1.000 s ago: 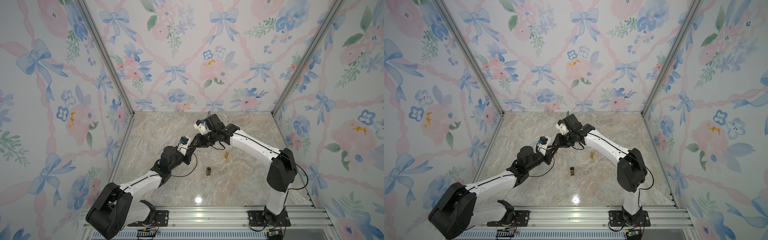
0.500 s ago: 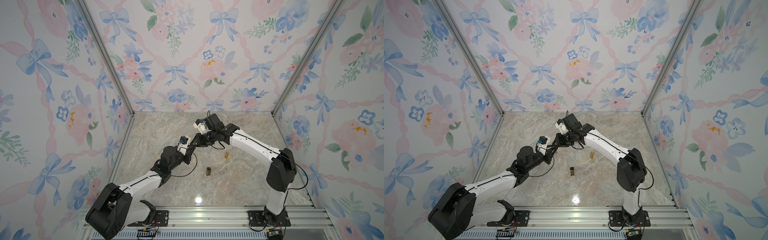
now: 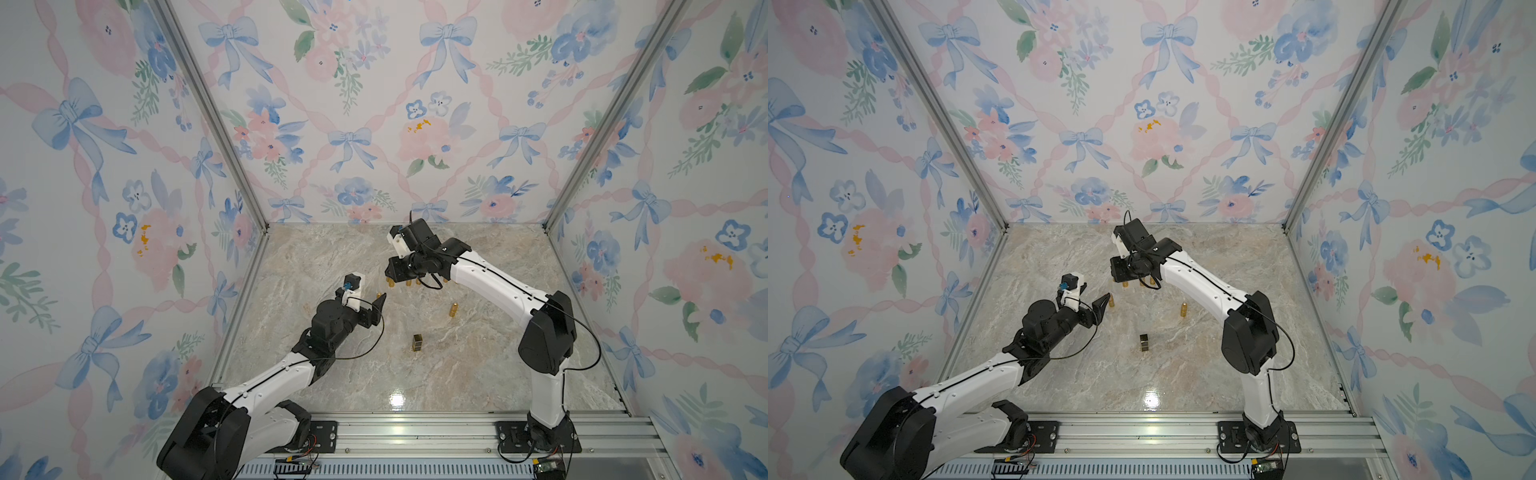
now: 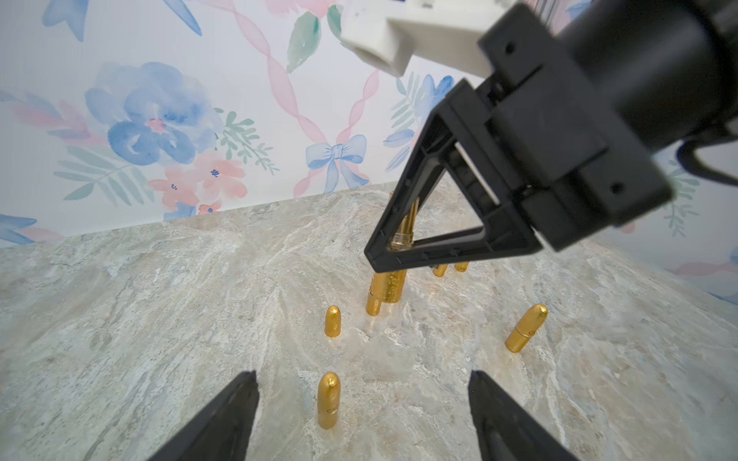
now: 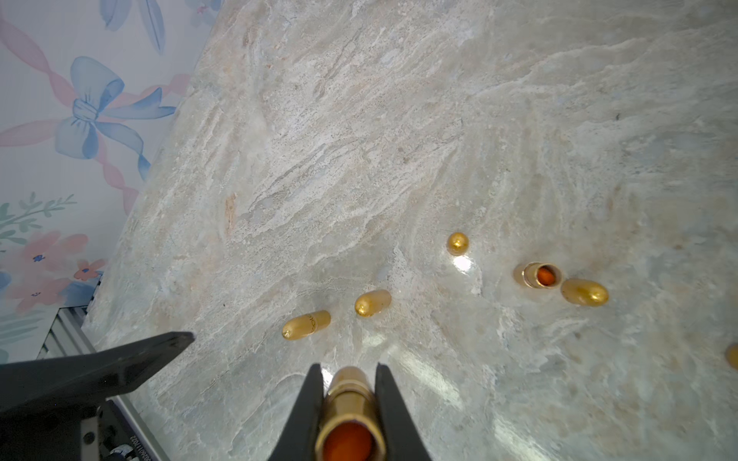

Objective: Open the lipstick cap
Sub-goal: Place the lipstick at the center of the board.

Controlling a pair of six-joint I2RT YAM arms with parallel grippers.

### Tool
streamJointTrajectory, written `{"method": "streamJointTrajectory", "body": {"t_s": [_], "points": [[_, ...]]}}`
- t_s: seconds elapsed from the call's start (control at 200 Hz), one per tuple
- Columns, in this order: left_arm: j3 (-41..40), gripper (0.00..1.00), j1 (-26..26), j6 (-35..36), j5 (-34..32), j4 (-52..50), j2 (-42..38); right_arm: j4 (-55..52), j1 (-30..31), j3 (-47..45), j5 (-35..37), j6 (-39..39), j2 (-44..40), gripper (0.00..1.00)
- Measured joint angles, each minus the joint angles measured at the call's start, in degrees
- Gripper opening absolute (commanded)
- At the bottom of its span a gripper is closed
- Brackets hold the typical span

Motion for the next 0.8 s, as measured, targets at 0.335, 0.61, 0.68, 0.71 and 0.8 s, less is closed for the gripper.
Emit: {"method": "streamJointTrajectory", "body": {"t_s": [0.335, 0.61, 0.68, 0.71, 0.8], "points": [[-1.18, 0.98, 2.56, -2.82, -3.98, -0.66, -0.39, 1.88, 1.20, 5.03, 8.41, -4.52, 9.84, 0.18], [-1.18, 0.98, 4.22, -4.94, -5.01, -1.62, 0.85, 4.07, 1.70, 10.29, 11.82, -7.06, 16.52, 0.19], [-1.18, 0.98, 4.55, -5.84, -5.11, -1.75, 1.03, 5.01, 1.90, 10.75, 12.52, -7.78, 17.75, 0.19], [-1.18, 0.98, 4.66, -6.05, -5.22, -1.73, 1.05, 5.29, 2.03, 10.78, 12.92, -8.20, 18.18, 0.19], [-1.18, 0.98, 4.81, -6.49, -5.38, -1.75, 1.14, 6.19, 2.49, 11.30, 14.51, -9.44, 19.43, 0.20]]}}
